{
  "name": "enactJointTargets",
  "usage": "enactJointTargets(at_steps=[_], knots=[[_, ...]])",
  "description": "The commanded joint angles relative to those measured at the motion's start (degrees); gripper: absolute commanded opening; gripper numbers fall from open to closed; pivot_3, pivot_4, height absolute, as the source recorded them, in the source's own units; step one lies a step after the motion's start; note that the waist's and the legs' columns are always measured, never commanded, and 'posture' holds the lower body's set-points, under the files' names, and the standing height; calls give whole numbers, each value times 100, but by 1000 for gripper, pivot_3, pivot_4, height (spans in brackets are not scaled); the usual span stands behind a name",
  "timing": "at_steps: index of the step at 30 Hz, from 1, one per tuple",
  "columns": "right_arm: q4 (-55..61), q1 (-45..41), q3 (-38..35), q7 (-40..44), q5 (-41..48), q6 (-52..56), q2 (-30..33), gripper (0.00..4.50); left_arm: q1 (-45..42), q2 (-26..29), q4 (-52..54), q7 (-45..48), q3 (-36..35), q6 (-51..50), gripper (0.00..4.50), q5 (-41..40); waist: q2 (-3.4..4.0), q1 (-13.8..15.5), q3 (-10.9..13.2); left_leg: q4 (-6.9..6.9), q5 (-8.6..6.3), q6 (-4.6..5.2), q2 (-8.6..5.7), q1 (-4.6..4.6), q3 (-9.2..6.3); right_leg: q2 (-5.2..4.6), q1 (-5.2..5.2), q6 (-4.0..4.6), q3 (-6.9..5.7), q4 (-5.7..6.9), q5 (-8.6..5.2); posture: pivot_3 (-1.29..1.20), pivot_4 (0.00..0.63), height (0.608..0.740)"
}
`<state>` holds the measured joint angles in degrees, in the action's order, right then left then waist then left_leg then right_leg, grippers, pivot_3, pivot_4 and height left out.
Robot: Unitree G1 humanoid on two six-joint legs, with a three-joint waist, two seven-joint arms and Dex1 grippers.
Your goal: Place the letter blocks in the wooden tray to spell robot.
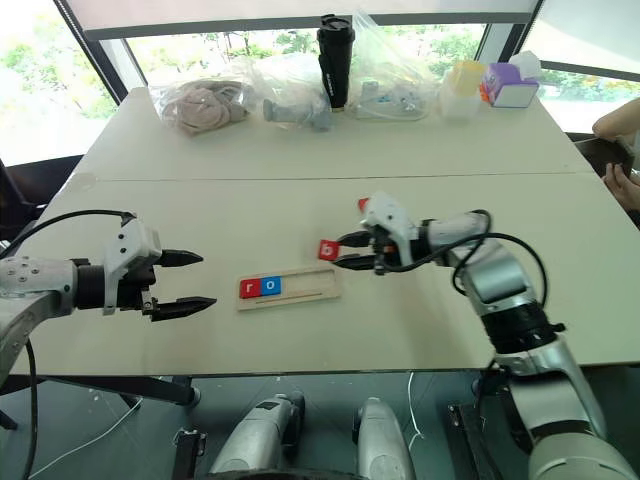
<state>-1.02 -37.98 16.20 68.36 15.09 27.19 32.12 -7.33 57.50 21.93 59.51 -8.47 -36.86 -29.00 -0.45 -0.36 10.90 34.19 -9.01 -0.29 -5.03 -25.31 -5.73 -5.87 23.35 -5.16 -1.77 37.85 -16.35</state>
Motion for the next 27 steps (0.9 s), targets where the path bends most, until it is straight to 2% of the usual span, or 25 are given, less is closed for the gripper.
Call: enactJointTargets(at_steps=[1,8,27], knots=[[-490,-226,434,112,-383,-291,-176,1143,22,69,293,-52,-215,-13,4500,-67,0,22,0,2,0,-1,-3,-1,0,-1,4,2,0,-6,-1,0,150,740],[-1126,-499,924,311,-842,-725,-513,1143,268,-37,639,-323,-270,-149,4500,-116,-1,-43,0,0,0,-3,-3,-2,2,3,-5,-15,4,-18,14,0,150,740],[-2018,-828,863,163,-1261,-1169,-1042,1143,134,-316,738,-691,-100,-261,4500,-201,0,-49,-1,-1,6,-14,3,4,1,24,5,-14,8,16,14,0,150,740]])
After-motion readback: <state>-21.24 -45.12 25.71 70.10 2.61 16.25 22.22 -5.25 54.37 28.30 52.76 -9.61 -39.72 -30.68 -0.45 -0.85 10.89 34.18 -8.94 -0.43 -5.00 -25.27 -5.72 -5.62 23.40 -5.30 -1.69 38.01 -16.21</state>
